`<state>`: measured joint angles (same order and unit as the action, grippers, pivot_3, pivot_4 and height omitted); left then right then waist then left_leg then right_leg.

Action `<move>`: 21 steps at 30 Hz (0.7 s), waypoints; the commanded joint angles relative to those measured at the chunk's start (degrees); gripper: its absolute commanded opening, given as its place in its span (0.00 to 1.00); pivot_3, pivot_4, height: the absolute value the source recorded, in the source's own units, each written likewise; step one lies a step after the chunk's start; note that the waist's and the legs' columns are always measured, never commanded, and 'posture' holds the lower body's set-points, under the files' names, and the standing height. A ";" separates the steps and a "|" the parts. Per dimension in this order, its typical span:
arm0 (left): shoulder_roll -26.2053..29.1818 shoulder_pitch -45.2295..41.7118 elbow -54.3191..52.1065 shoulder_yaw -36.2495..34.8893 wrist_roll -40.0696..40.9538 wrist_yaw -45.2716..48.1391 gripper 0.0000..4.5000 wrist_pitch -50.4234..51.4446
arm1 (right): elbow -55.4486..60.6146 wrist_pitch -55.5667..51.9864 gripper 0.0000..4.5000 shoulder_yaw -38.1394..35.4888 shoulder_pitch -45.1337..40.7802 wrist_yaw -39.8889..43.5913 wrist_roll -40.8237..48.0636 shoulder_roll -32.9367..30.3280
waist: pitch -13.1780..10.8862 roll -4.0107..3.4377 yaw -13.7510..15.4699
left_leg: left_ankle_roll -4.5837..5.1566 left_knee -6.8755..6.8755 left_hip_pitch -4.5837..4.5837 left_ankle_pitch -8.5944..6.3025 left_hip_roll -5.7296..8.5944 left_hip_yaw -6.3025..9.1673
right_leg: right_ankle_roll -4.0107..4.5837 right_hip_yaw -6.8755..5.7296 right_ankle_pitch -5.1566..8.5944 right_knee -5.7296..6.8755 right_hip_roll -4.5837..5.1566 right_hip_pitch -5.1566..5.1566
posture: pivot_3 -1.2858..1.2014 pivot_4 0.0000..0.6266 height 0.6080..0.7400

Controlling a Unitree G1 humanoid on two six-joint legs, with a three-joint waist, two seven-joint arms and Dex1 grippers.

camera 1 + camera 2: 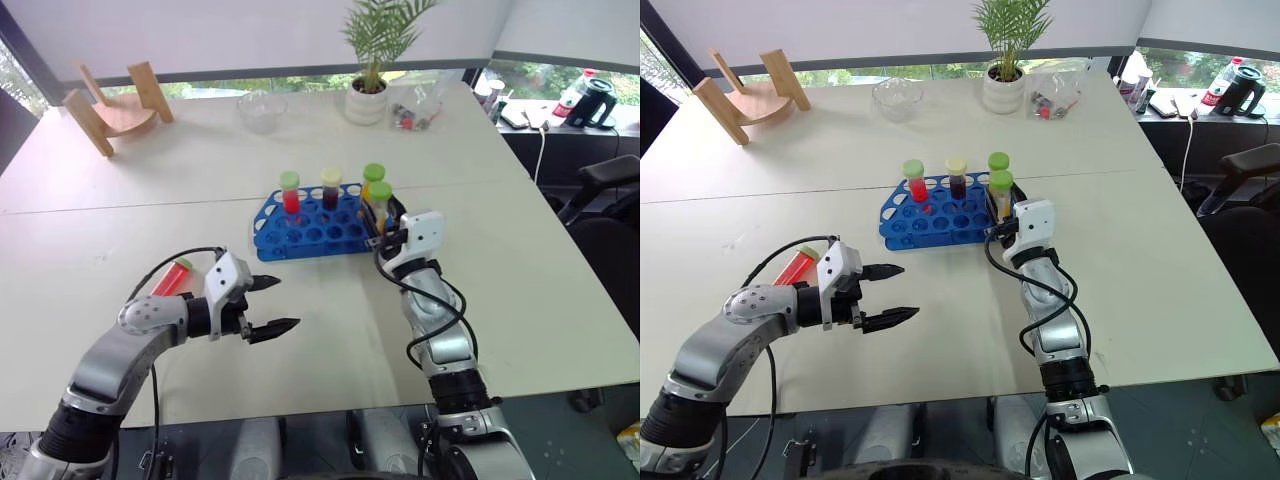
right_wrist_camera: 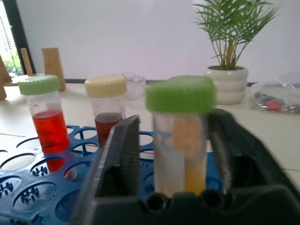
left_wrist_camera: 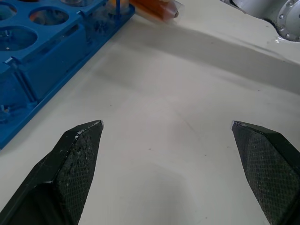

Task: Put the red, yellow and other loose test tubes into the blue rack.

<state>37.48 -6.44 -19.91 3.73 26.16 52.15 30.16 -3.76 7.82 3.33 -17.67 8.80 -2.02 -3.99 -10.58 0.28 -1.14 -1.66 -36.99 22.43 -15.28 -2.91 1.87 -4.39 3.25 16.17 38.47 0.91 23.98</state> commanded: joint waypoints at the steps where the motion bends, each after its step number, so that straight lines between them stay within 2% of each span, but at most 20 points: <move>1: -0.80 -0.18 0.05 -0.75 -0.14 -0.65 1.00 -1.47 | 7.32 -1.66 0.97 -0.03 0.82 0.46 -0.06 -1.15 | 0.00 0.00 0.05 | 0.00 0.01 0.00 0.00 0.00 0.00 | 0.00 0.00 0.00 -0.01 0.00 0.01 | 0.52 0.24 1.00; 8: -2.57 -0.35 0.57 -0.91 0.10 -1.50 1.00 -1.52 | 25.65 -13.86 0.99 -3.25 5.21 7.19 4.37 -9.89 | 0.00 0.00 0.21 | 0.00 0.00 0.02 0.00 0.01 0.00 | 0.00 -0.01 0.00 -0.03 0.02 0.00 | 0.52 0.24 1.00; 12: -3.86 -0.42 2.36 0.66 -1.70 -1.58 1.00 -3.43 | 26.21 -18.01 0.99 -4.22 5.39 9.80 7.71 -12.16 | 0.00 0.01 -0.05 | 0.03 -0.01 -0.02 -0.01 0.00 0.01 | 0.00 0.00 0.00 -0.04 -0.03 -0.03 | 0.52 0.24 1.00; 15: -3.80 -0.74 1.23 0.51 -0.79 -0.96 1.00 -2.31 | 28.87 -28.50 0.99 -9.37 4.69 10.30 14.19 -14.04 | 0.00 0.01 0.11 | 0.03 0.00 -0.02 -0.02 0.00 0.02 | 0.01 0.00 0.00 -0.03 -0.04 -0.03 | 0.52 0.24 1.00; 18: 0.13 -0.54 -0.80 0.35 -0.50 2.28 1.00 -1.15 | 31.84 -51.15 0.99 -12.29 0.26 14.69 22.94 -22.62 | -0.02 0.01 0.27 | 0.03 -0.02 0.03 -0.02 0.02 0.00 | 0.00 0.00 0.00 -0.09 0.01 -0.03 | 0.52 0.24 1.00; 21: 5.95 -0.96 -2.76 -0.62 0.28 6.20 1.00 0.49 | 29.40 -76.99 0.99 -8.71 -9.64 22.03 29.92 -36.15 | -0.08 -0.07 -0.04 | 0.04 -0.03 0.02 -0.02 0.02 -0.02 | 0.01 0.01 0.01 -0.11 0.02 -0.03 | 0.52 0.24 1.00</move>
<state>42.37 -6.66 -20.07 4.58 25.51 56.55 30.21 24.58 -57.24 -5.86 -23.38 27.90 23.85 -37.85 -10.66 0.20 -1.18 -1.61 -37.03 22.44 -15.31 -2.90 1.84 -4.36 3.28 16.19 38.36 0.92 23.97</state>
